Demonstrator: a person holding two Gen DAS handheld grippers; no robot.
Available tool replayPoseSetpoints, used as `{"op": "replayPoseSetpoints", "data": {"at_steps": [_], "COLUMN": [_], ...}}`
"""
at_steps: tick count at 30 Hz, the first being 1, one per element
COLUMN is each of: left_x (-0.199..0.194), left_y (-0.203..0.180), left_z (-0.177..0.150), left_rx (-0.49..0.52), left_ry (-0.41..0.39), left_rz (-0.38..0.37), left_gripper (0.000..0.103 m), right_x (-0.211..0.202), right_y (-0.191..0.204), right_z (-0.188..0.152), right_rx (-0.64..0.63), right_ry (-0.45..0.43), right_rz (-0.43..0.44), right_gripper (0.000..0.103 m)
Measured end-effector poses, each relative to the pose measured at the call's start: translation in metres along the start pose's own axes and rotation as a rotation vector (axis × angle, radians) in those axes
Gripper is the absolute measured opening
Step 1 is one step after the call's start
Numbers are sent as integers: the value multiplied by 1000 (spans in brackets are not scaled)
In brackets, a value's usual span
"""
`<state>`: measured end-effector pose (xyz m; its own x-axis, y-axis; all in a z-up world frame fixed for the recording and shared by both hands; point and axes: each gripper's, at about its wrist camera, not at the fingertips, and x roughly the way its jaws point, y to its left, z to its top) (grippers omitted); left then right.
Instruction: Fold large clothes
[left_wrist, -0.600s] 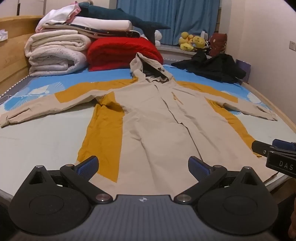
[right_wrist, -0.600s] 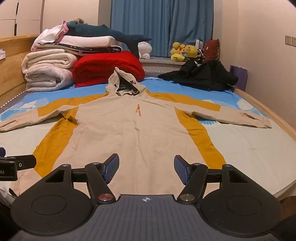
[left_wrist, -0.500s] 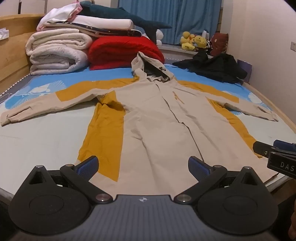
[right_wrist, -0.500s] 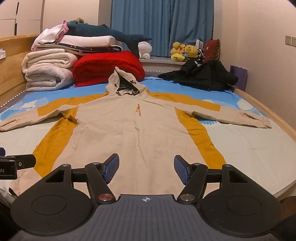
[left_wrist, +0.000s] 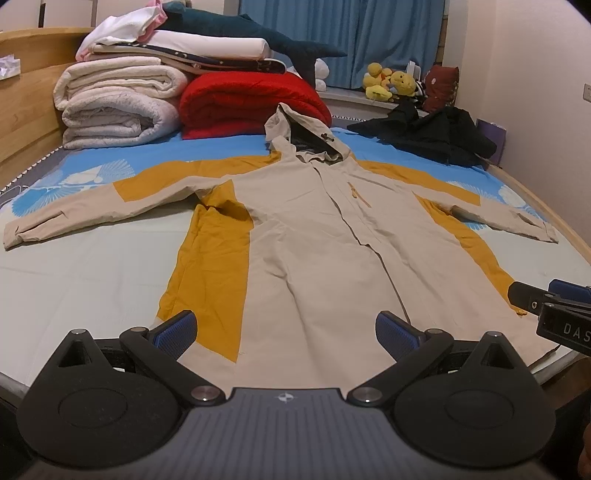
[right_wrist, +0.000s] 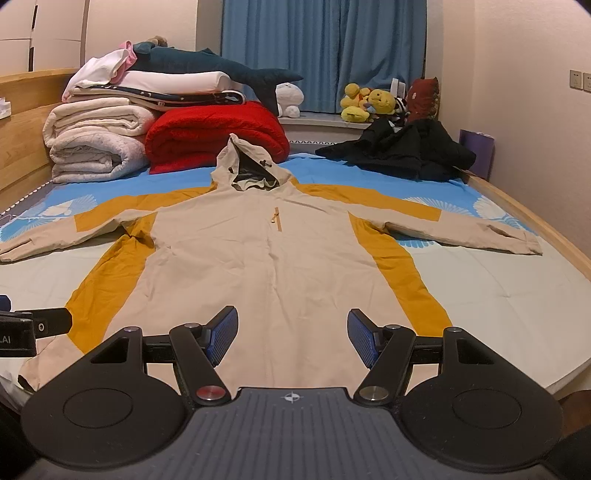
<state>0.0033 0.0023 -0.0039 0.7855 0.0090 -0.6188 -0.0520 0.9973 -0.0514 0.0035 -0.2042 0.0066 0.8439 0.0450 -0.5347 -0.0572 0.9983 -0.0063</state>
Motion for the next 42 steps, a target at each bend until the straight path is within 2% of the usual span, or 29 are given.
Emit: {"op": "replayPoseSetpoints", "data": {"at_steps": [10, 18, 25, 29, 42], "left_x": [-1, 0, 1, 1, 4], "left_y": [3, 4, 3, 1, -2], "left_z": [1, 1, 1, 1, -2], "left_rx": [-17, -9, -26, -30, -20], "left_ry": [13, 22, 25, 70, -1], "left_rz": [-5, 24, 7, 5, 10], "left_gripper": [103, 103, 103, 103, 103], "right_x": [0, 0, 4, 6, 10], "right_y": [1, 4, 2, 2, -1], "right_z": [0, 4, 3, 2, 1], "right_rx": [1, 3, 11, 22, 31], "right_ry": [-1, 7, 7, 7, 11], "right_rz": [0, -11, -22, -23, -22], "right_gripper": [67, 67, 67, 67, 67]}}
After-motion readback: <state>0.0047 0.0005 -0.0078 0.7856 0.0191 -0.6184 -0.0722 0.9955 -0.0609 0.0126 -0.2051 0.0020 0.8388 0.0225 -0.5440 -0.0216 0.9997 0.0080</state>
